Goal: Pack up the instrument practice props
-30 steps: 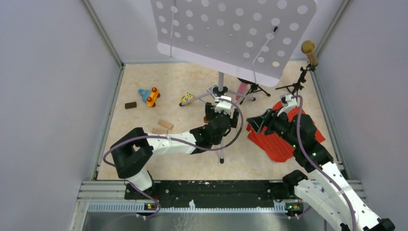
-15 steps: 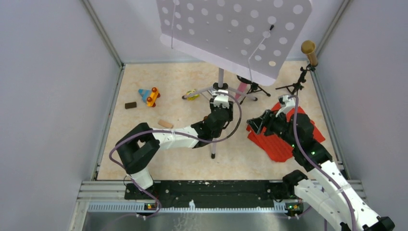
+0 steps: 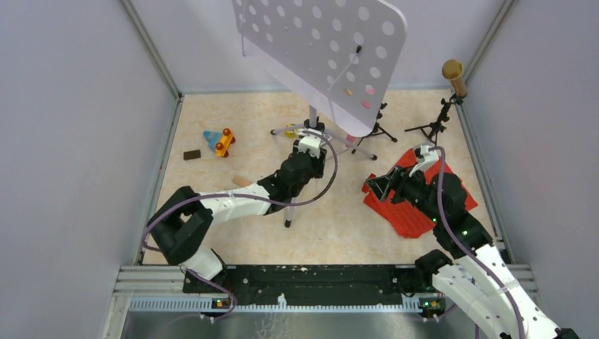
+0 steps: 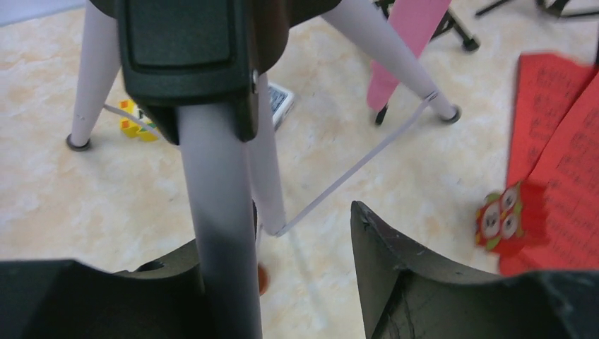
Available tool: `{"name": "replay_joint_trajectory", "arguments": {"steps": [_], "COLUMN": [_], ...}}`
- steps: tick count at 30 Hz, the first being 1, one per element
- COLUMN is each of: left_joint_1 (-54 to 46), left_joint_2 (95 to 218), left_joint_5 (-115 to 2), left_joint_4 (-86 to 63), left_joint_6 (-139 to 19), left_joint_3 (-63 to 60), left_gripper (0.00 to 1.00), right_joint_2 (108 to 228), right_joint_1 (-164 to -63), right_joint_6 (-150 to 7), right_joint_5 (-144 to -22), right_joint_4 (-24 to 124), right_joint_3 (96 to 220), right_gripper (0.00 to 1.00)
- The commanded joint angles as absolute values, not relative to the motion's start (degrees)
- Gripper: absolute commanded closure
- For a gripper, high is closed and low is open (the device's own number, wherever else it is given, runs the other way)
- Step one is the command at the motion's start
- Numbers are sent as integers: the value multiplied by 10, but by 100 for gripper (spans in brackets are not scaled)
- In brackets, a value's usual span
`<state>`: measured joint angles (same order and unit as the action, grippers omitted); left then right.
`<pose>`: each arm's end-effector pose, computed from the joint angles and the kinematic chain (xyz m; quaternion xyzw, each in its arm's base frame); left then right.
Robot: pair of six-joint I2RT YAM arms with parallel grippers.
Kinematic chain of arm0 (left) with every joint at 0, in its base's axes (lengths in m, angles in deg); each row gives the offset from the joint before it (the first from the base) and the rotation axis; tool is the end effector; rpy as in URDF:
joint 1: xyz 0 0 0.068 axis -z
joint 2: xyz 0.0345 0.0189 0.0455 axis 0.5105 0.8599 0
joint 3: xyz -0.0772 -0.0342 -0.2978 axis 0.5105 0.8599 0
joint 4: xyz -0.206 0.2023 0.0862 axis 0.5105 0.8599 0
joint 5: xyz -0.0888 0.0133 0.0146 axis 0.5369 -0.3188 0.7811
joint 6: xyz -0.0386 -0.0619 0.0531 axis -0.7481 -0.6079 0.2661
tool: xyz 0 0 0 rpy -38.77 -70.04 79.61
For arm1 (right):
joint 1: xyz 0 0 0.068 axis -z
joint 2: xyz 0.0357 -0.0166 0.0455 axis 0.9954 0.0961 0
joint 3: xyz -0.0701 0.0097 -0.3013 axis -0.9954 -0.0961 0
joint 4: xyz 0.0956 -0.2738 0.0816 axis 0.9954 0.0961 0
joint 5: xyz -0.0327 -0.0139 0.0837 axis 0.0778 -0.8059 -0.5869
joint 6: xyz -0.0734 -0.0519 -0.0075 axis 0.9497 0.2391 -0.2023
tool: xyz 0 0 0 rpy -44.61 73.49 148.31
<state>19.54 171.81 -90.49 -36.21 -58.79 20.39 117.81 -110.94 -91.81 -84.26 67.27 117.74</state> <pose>0.2980 -0.3034 0.2347 0.1369 0.7714 -0.1473 0.6037 0.1669 0.0967 0.3145 -0.0444 0.7820 0.3310 0.5262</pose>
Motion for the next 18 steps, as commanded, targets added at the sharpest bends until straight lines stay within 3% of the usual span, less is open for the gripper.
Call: {"name": "replay_joint_trajectory", "arguments": {"steps": [1,7,11,12,16,18], "left_joint_1": [171,142,132,132,128,128], "left_joint_2": [1638,1559,1535,1528,1499,1495], "left_joint_5": [-819,-772,-770,-775,-764,-774], "left_joint_4": [-316,-280,-234,-231,-254,-224], "left_joint_6": [-508,-492,-473,-475,-478,-484], "left_joint_3": [245,298,300,303,331,325], "left_gripper": [100,100,90,86,52,44], "right_joint_2": [1171,1194,1266,1287,1350,1384], "right_joint_1": [-1113,-1113,-1113,-1113,-1112,-1112], "right_joint_6": [-895,-854,-832,-830,-818,-795], "right_joint_5": [-845,-912,-952,-961,-1000,-1013], "right_joint_4": [661,575,535,525,452,431], "right_joint_3": [1172,1153,1177,1182,1195,1207], "right_gripper": [39,39,39,39,39,39]}}
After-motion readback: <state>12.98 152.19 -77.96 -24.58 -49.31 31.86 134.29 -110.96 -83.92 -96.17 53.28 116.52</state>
